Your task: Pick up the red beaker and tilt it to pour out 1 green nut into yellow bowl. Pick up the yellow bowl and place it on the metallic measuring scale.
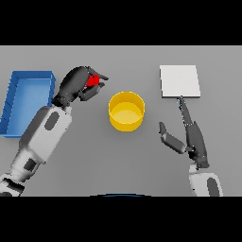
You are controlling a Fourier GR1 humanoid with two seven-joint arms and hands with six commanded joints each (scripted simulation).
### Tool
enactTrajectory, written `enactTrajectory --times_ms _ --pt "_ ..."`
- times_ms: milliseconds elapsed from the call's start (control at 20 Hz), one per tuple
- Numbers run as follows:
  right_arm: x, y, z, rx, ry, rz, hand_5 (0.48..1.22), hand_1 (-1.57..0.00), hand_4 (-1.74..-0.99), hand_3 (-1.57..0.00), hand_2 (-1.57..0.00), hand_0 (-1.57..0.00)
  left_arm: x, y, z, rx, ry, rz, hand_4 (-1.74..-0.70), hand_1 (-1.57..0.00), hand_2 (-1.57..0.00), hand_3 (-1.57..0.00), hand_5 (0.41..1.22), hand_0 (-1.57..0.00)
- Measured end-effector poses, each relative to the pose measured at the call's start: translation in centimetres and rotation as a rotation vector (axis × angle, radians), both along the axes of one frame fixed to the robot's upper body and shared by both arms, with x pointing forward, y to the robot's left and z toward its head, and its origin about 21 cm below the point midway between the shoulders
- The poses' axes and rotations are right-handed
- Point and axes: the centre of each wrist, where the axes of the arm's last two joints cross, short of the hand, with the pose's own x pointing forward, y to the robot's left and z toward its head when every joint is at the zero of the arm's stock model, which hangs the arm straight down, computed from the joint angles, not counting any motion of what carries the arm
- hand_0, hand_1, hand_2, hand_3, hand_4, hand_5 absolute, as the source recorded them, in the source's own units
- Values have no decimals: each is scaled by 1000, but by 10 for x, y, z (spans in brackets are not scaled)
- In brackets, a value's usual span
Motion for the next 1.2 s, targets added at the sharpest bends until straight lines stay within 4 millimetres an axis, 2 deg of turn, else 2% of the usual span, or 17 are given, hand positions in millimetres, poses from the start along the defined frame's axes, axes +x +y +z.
enactTrajectory --times_ms 200,350,500,600,750,1200 --pt "4 -1 4 21 7 1 722 1 -1269 1 1 1 6 -18 10 336 -95 -112 -1740 -1570 -1570 -1570 1166 -1570" --pt "3 3 3 31 8 0 717 1 -1264 1 1 1 13 -31 19 526 -146 -176 -1740 -1570 -1570 -1570 1193 -1570" --pt "0 0 2 30 -5 -6 697 1 -1258 1 1 1 23 -42 26 718 -175 -264 -1613 -1571 -1571 -1571 1206 -1571" --pt "3 2 3 31 -4 -15 679 1 -1245 1 1 1 24 -54 29 861 -176 -310 -1656 -1571 -1571 -1571 1212 -1571" --pt "5 4 1 50 8 -20 657 1 -1220 1 1 1 27 -72 37 980 -185 -399 -1694 -1571 -1571 -1571 1216 -1571" --pt "4 3 -2 16 0 -44 635 1 -1179 1 1 1 30 -99 44 1372 -272 -486 -1734 -1571 -1571 -1571 1220 -1571"
